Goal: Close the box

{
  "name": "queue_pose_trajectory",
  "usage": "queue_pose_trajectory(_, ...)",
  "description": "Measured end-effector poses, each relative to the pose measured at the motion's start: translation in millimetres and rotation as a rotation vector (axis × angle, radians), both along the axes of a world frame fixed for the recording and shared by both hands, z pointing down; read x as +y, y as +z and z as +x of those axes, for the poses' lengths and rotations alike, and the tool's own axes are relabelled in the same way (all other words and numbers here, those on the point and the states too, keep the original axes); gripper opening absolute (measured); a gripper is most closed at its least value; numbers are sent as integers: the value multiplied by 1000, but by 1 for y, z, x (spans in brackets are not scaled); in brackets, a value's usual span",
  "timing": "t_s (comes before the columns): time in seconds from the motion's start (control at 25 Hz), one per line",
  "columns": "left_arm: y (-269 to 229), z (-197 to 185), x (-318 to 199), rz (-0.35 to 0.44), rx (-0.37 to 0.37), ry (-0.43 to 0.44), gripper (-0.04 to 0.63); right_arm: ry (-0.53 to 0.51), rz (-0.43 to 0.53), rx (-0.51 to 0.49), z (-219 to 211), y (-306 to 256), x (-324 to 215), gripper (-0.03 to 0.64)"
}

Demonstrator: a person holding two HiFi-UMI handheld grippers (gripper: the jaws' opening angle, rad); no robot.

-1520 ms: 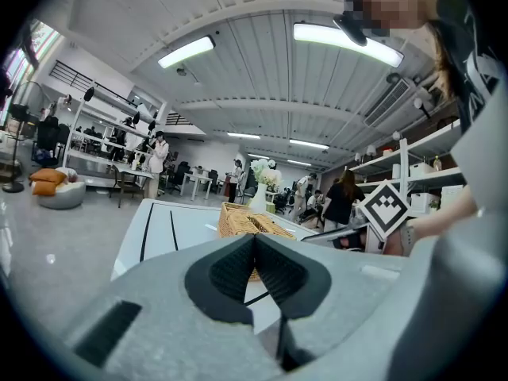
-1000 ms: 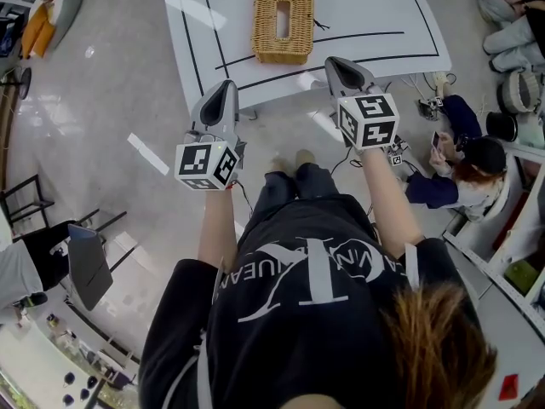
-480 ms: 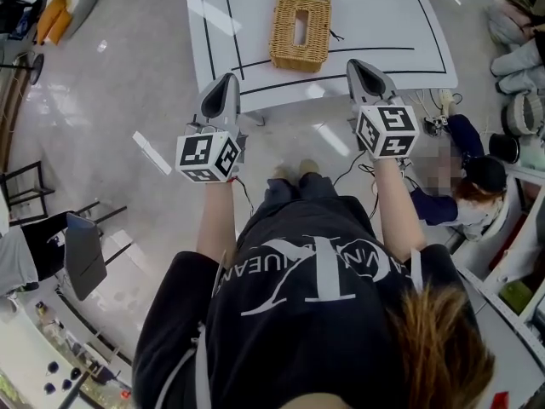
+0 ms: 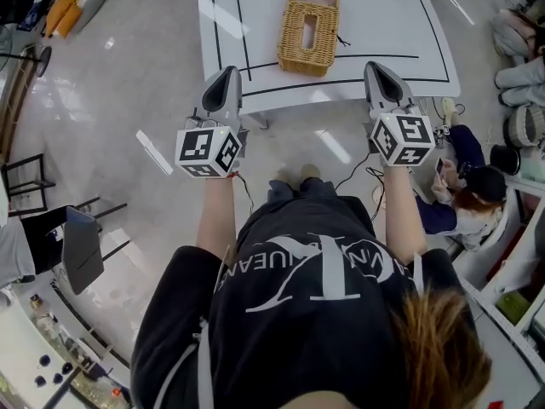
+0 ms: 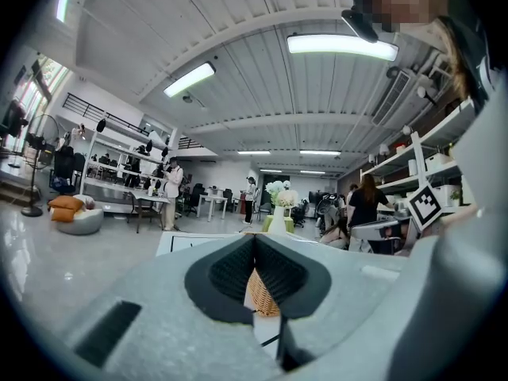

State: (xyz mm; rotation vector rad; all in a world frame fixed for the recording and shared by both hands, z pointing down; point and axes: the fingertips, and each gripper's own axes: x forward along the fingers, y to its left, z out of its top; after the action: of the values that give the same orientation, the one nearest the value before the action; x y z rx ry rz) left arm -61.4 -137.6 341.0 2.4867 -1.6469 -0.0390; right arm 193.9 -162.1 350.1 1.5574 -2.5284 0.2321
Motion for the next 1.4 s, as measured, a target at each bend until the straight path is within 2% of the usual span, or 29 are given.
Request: queue_pose_trajectory(1.4,-30,-1,-10,76,-23,-54,8,-80,72,-41,4,-19,-5,-2)
